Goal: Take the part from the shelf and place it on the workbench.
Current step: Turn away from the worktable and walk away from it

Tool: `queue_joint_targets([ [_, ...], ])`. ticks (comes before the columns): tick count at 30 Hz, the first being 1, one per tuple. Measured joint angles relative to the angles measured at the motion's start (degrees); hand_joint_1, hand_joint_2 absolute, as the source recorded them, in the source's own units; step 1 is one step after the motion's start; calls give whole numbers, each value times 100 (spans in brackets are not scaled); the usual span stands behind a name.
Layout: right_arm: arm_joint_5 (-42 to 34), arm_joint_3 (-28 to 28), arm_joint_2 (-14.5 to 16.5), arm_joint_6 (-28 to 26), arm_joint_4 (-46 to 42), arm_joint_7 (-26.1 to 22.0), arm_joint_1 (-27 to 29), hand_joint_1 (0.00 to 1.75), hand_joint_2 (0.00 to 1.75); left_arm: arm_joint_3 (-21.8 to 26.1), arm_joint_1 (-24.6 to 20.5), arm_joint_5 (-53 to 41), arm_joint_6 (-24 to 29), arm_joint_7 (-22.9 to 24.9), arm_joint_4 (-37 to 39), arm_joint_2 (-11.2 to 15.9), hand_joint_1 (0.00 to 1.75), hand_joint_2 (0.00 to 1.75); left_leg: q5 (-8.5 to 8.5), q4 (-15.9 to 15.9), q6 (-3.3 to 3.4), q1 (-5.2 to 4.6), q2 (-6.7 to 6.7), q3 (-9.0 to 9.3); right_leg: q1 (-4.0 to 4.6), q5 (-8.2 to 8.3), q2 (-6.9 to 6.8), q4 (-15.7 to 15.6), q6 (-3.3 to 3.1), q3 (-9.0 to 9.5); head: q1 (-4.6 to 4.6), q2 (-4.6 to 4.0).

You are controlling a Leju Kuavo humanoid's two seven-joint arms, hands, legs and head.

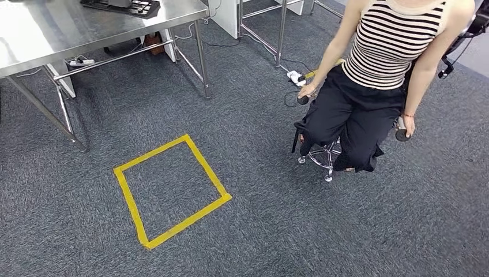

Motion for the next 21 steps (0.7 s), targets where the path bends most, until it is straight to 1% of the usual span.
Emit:
queue_joint_targets([
  [1,5,0,2,1,6,7,15,0,0,-1,-9,-3,1,3,0,-4,0,0,-14,8,-42,17,2,10,-6,14,59,-1,-52,2,-6,0],
  [2,9,0,2,1,11,10,25,0,0,-1,-15,-5,1,6,0,-8,0,0,-74,63,-81,36,-86,-3,-15,33,118,-6,-95,5,-14,0],
  [3,11,0,3,1,14,11,31,0,0,-1,-16,-7,2,7,0,-11,0,0,-200,209,-114,54,-226,-58,-26,55,180,-14,-136,9,-32,0],
  [4,22,2,9,3,15,12,31,0,0,-2,-10,-11,2,10,1,-11,0,0,-387,471,-140,69,-397,-169,-34,76,240,-19,-170,9,-53,0],
  [5,37,6,15,7,15,13,31,0,0,-3,1,-17,3,16,3,-12,0,0,-602,833,-150,73,-539,-332,-20,88,302,-16,-191,-10,-77,0],
  [6,57,15,21,12,15,15,33,0,0,-3,16,-26,3,24,5,-12,0,0,-784,1213,-153,75,-606,-514,-4,97,370,-14,-206,-25,-90,0],
  [7,84,30,26,21,16,16,40,0,0,-4,34,-38,3,37,8,-11,0,0,-879,1504,-150,74,-634,-662,12,104,441,-10,-217,-37,-96,0],
  [8,113,49,26,37,16,18,51,0,0,-4,49,-49,3,56,10,-11,0,0,-861,1623,-140,74,-645,-734,26,109,516,-5,-224,-44,-99,0],
  [9,151,74,26,65,17,23,61,0,0,-4,60,-69,4,86,11,-10,0,0,-725,1513,-122,74,-661,-698,35,112,593,2,-228,-45,-99,0],
  [10,198,103,26,117,18,40,69,0,0,-7,67,-97,5,136,13,-11,0,0,-514,1217,-96,74,-704,-567,40,114,670,11,-230,-45,-99,0],
  [11,256,135,28,212,19,81,70,0,0,-17,70,-148,-3,227,15,-11,0,0,-308,831,-61,74,-826,-387,40,115,742,22,-228,-46,-102,0],
  [12,335,179,31,366,19,154,64,0,0,-47,71,-240,-38,378,19,-10,0,0,-164,479,-29,76,-950,-223,54,114,810,39,-219,-57,-101,0],
  [13,434,235,33,566,19,250,57,0,0,-99,71,-371,-109,579,24,-10,0,0,-92,248,-3,71,-1046,-115,57,120,872,51,-200,-77,-102,0],
  [14,547,305,34,782,20,352,54,0,0,-175,71,-529,-202,807,29,-9,0,0,-85,140,21,59,-1099,-69,55,129,928,57,-170,-101,-103,0],
  [16,762,466,32,1112,26,519,63,0,0,-362,71,-794,-421,1193,35,-10,0,0,-67,103,70,41,-990,-64,34,158,1030,52,-90,-163,-103,0],
  [17,864,549,31,1215,29,586,71,0,0,-451,69,-860,-546,1344,37,-11,0,0,-39,71,104,43,-925,-56,27,147,984,86,-66,-202,-99,0],
  [18,968,634,31,1285,33,652,75,0,0,-523,69,-892,-645,1474,38,-13,0,0,-10,38,141,51,-853,-48,27,75,872,211,-60,-282,-85,0],
  [19,1085,723,31,1338,36,714,75,0,0,-579,73,-918,-715,1589,39,-18,0,0,13,7,170,59,-774,-45,29,-57,726,453,-72,-403,-64,0],
  [20,1212,819,32,1370,36,771,73,0,0,-625,79,-944,-747,1685,39,-22,0,0,20,0,186,51,-692,-49,27,-238,569,811,-89,-580,-44,0],
  [21,1335,914,35,1375,37,820,71,0,0,-661,91,-987,-736,1746,39,-27,0,0,20,1,197,44,-606,-60,20,-422,484,1214,-97,-773,-26,0],
])
